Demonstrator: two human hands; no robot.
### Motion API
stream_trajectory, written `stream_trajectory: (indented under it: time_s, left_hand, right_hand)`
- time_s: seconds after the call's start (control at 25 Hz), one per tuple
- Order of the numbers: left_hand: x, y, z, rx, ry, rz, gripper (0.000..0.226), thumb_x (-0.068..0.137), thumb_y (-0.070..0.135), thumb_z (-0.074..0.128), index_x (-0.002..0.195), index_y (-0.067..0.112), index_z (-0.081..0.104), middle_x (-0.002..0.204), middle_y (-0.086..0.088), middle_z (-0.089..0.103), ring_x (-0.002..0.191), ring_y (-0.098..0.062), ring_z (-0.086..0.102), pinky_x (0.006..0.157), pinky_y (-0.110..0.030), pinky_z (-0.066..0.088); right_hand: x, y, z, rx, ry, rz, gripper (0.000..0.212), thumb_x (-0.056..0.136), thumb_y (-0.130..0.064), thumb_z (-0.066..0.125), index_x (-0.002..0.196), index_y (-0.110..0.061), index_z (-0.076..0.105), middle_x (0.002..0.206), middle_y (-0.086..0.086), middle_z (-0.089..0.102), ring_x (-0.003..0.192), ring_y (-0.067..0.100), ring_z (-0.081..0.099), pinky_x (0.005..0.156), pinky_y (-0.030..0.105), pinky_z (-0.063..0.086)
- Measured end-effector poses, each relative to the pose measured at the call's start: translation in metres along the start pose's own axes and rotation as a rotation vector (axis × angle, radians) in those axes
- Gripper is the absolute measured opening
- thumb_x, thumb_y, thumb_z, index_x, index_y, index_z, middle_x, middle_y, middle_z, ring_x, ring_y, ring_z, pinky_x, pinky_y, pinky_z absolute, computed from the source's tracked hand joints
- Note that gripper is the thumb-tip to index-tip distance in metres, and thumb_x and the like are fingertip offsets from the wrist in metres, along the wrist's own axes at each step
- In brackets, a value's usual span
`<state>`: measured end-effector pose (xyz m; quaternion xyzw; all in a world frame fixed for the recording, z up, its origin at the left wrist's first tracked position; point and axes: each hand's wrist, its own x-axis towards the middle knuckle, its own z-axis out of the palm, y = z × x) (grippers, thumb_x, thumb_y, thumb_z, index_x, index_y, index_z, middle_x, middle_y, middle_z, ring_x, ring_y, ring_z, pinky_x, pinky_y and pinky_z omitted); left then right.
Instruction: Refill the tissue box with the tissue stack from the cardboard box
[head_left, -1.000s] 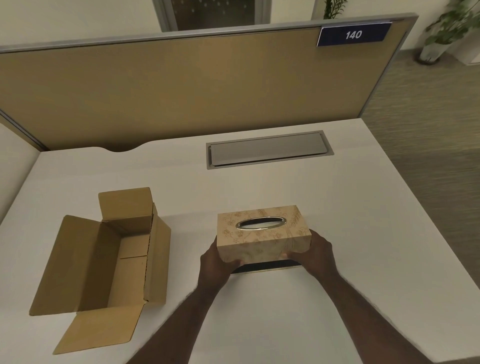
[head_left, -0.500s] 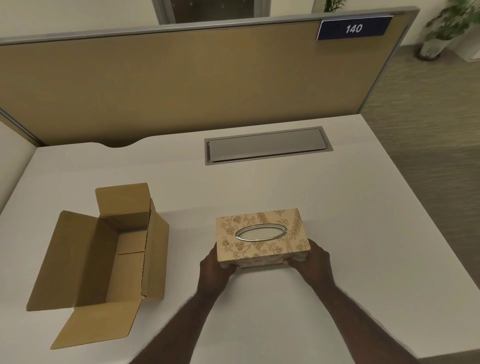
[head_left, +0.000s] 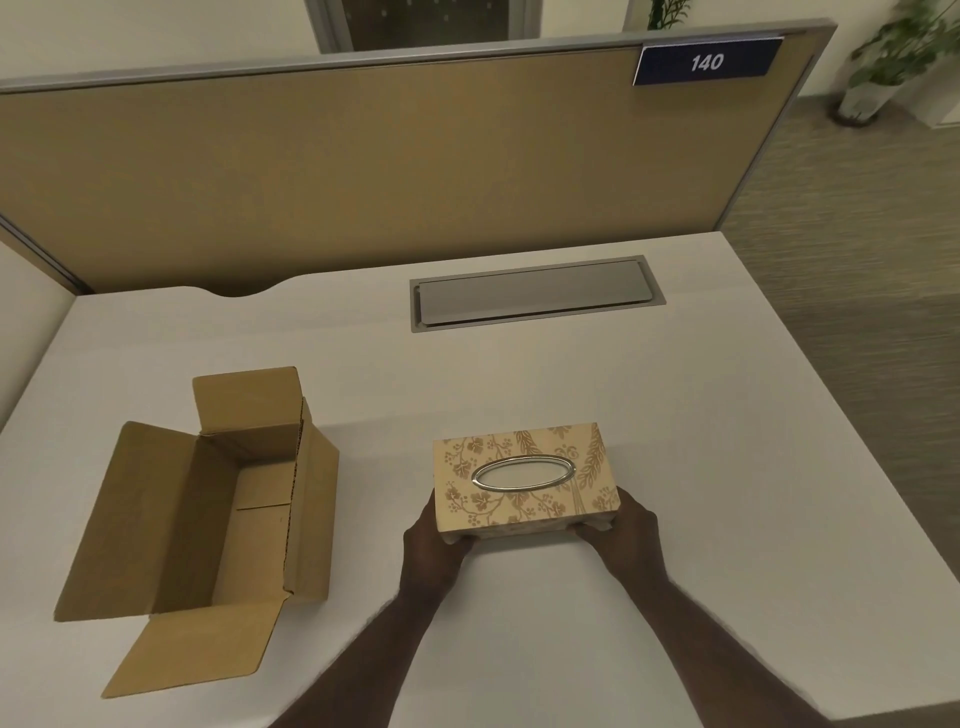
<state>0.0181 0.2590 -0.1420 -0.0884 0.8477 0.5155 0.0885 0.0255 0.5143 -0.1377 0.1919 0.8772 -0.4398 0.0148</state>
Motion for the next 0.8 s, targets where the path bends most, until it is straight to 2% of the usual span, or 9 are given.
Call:
stream_trajectory:
  time_s: [0.2, 0.32, 0.44, 0.48, 0.56, 0.64, 0.68, 0.76, 0.8]
  left_hand:
    - [-0.002, -0.001, 0.002, -0.005, -0.002, -0.002, 0.065, 0.070, 0.001, 0.078, 0.102, 0.053, 0.055, 0.096, 0.052, 0.061, 0.093, 0.027, 0.057, 0.069, 0.003, 0.043]
    - [-0.003, 0.001, 0.000, -0.007, -0.015, -0.009, 0.069, 0.071, 0.002, 0.078, 0.103, 0.058, 0.052, 0.097, 0.052, 0.060, 0.093, 0.026, 0.058, 0.069, 0.003, 0.043]
    - [-0.005, 0.006, -0.006, -0.077, -0.044, 0.000, 0.083, 0.069, 0.007, 0.080, 0.124, 0.058, 0.045, 0.111, 0.045, 0.061, 0.102, 0.021, 0.058, 0.074, 0.001, 0.045]
    - [-0.004, 0.006, -0.007, -0.090, -0.054, 0.017, 0.087, 0.069, 0.011, 0.081, 0.130, 0.056, 0.041, 0.117, 0.041, 0.061, 0.106, 0.019, 0.058, 0.077, 0.000, 0.046]
    - [-0.003, 0.012, -0.011, -0.087, -0.081, 0.038, 0.090, 0.068, 0.021, 0.085, 0.137, 0.053, 0.036, 0.125, 0.034, 0.061, 0.111, 0.014, 0.058, 0.080, -0.002, 0.046]
    - [-0.002, 0.020, -0.016, -0.063, -0.059, 0.055, 0.095, 0.069, 0.037, 0.087, 0.145, 0.043, 0.031, 0.135, 0.032, 0.053, 0.122, 0.017, 0.048, 0.092, -0.002, 0.040]
    - [-0.001, 0.027, -0.020, -0.047, -0.033, 0.065, 0.097, 0.070, 0.045, 0.084, 0.149, 0.037, 0.028, 0.144, 0.029, 0.044, 0.131, 0.016, 0.040, 0.102, -0.006, 0.036]
    - [0.007, 0.036, -0.025, 0.023, 0.003, 0.098, 0.099, 0.079, 0.051, 0.075, 0.156, 0.026, 0.019, 0.160, 0.015, 0.026, 0.147, -0.001, 0.022, 0.120, -0.027, 0.026]
    - [0.009, 0.040, -0.028, 0.068, 0.013, 0.126, 0.096, 0.084, 0.050, 0.069, 0.158, 0.024, 0.015, 0.163, 0.012, 0.018, 0.151, -0.008, 0.014, 0.123, -0.035, 0.021]
  right_hand:
    - [-0.003, 0.003, 0.002, -0.020, 0.001, 0.020, 0.049, 0.059, -0.013, 0.090, 0.104, -0.007, 0.070, 0.093, 0.008, 0.077, 0.082, 0.023, 0.070, 0.067, 0.023, 0.044]
    - [-0.003, 0.003, 0.001, -0.014, -0.012, 0.020, 0.052, 0.060, -0.015, 0.090, 0.106, -0.008, 0.069, 0.096, 0.006, 0.077, 0.088, 0.025, 0.071, 0.069, 0.023, 0.045]
    - [-0.008, -0.002, -0.002, 0.022, -0.023, -0.013, 0.078, 0.057, -0.024, 0.091, 0.127, -0.013, 0.057, 0.112, 0.001, 0.073, 0.102, 0.023, 0.069, 0.080, 0.025, 0.050]
    - [-0.009, -0.004, -0.002, 0.007, -0.022, -0.024, 0.094, 0.057, -0.029, 0.091, 0.138, -0.012, 0.047, 0.126, 0.002, 0.067, 0.113, 0.023, 0.064, 0.088, 0.028, 0.050]
    - [-0.011, -0.006, -0.002, -0.077, -0.039, -0.045, 0.116, 0.059, -0.041, 0.088, 0.151, -0.013, 0.024, 0.151, 0.003, 0.043, 0.136, 0.021, 0.045, 0.104, 0.033, 0.040]
    - [-0.008, -0.015, -0.002, -0.155, -0.027, -0.150, 0.120, 0.063, -0.054, 0.081, 0.154, -0.014, 0.013, 0.161, 0.000, 0.022, 0.147, 0.017, 0.024, 0.113, 0.034, 0.029]
    - [-0.007, -0.026, -0.004, -0.192, -0.003, -0.200, 0.117, 0.066, -0.059, 0.075, 0.154, -0.014, 0.011, 0.162, -0.001, 0.016, 0.148, 0.016, 0.017, 0.116, 0.034, 0.024]
    - [0.001, -0.043, -0.007, -0.256, 0.017, -0.320, 0.106, 0.075, -0.063, 0.063, 0.154, -0.012, 0.013, 0.162, 0.001, 0.012, 0.150, 0.018, 0.011, 0.119, 0.036, 0.017]
    - [0.004, -0.052, -0.007, -0.301, 0.021, -0.398, 0.097, 0.081, -0.062, 0.056, 0.153, -0.011, 0.015, 0.162, 0.003, 0.012, 0.150, 0.020, 0.010, 0.119, 0.037, 0.014]
